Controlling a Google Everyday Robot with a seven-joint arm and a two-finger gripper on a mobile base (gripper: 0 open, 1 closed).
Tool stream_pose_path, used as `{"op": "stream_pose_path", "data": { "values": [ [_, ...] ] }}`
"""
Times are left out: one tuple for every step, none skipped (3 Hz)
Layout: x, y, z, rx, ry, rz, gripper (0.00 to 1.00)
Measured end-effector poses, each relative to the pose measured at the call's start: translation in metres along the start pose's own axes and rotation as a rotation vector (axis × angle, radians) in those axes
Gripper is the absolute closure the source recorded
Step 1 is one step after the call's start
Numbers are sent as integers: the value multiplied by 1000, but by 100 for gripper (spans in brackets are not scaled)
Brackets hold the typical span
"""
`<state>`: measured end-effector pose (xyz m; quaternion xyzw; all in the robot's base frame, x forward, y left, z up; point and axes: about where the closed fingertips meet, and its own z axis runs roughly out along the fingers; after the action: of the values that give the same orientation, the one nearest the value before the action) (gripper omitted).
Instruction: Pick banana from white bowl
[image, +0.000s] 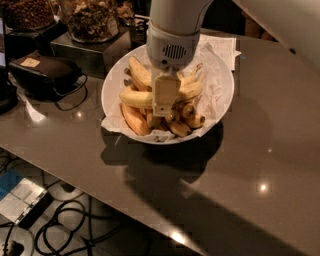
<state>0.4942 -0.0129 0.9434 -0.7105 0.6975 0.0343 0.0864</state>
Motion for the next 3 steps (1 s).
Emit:
{"op": "stream_pose_path", "data": {
  "values": [
    [0,-1,5,-12,3,1,45],
    [-1,-2,12,-28,7,1,48],
    [1,-2,21,-47,11,3,49]
  ]
}}
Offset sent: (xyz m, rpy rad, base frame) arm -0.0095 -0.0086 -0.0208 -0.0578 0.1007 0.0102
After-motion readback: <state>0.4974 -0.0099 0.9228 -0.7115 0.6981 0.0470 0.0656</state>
